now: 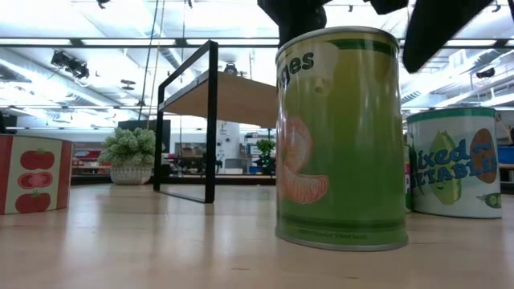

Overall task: Pick and place cans onto a shelf
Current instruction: Put the canned oranges on the shelf

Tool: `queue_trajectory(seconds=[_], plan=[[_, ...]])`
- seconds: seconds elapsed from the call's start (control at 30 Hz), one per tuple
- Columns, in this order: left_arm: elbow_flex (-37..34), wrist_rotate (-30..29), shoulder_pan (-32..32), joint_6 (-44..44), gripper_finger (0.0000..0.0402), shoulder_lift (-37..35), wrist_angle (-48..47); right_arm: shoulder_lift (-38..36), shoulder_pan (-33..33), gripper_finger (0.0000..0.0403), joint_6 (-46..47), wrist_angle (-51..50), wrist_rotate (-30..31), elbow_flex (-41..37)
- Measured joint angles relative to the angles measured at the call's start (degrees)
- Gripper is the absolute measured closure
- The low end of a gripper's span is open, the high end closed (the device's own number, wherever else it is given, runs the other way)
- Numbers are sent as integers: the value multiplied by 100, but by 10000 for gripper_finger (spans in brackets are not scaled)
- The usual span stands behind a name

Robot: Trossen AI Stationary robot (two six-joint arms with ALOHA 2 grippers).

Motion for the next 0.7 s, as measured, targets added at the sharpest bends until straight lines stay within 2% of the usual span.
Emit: queue_trajectory(seconds=[0.2, 0.47, 0.57, 0.7], plan=[[0, -3, -35, -105, 230, -4, -21, 168, -29, 16, -29, 39, -25, 0], [0, -2, -33, -145, 230, -4, -83, 226, -31, 88, -8, 71, -30, 2], [0, -2, -33, -147, 230, -4, -102, 103, -31, 91, 129, -183, -2, 0], [0, -4, -32, -126, 230, -4, -122, -204, -99, 90, 792, -453, -4, 0]])
